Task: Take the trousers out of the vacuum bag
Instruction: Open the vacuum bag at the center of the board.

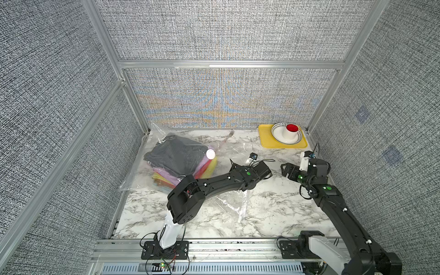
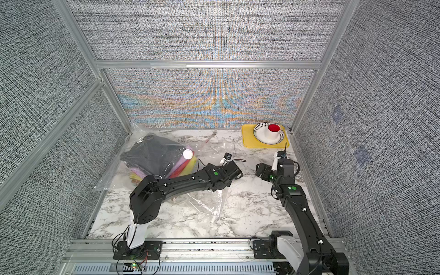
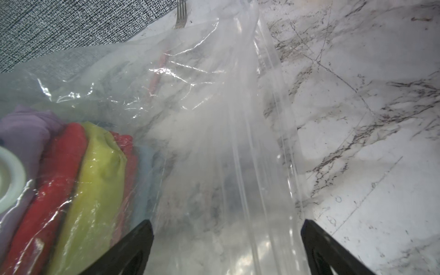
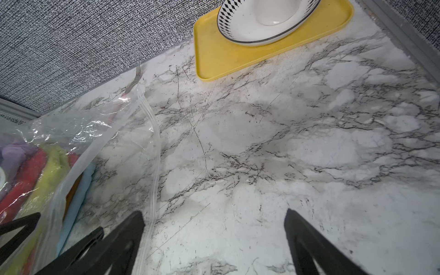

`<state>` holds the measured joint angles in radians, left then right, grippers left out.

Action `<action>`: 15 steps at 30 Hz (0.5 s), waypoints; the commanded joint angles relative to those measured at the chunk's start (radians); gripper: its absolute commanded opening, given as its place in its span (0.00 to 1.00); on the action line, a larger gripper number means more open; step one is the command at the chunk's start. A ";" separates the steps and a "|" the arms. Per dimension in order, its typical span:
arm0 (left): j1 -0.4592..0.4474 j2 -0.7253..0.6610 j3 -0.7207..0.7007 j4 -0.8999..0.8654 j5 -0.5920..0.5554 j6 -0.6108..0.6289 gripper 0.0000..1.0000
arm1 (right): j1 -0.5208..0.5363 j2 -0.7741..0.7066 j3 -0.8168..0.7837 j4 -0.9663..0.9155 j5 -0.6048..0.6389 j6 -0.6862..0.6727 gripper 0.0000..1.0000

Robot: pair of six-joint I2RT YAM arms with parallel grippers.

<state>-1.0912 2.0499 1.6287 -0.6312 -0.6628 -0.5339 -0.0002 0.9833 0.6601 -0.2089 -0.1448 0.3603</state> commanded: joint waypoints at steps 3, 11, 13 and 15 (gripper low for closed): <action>0.001 0.053 0.084 -0.143 -0.101 -0.089 1.00 | -0.005 -0.003 -0.007 0.021 -0.019 0.000 0.95; 0.002 0.124 0.167 -0.251 -0.100 -0.121 0.92 | -0.011 -0.001 -0.008 0.022 -0.029 -0.001 0.95; 0.002 0.130 0.171 -0.253 -0.097 -0.117 0.74 | -0.012 -0.003 -0.009 0.022 -0.029 -0.001 0.95; 0.004 0.135 0.173 -0.258 -0.099 -0.112 0.56 | -0.012 -0.003 -0.009 0.022 -0.029 -0.001 0.95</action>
<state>-1.0901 2.1777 1.7950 -0.8566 -0.7563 -0.6373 -0.0120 0.9833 0.6533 -0.2050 -0.1661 0.3603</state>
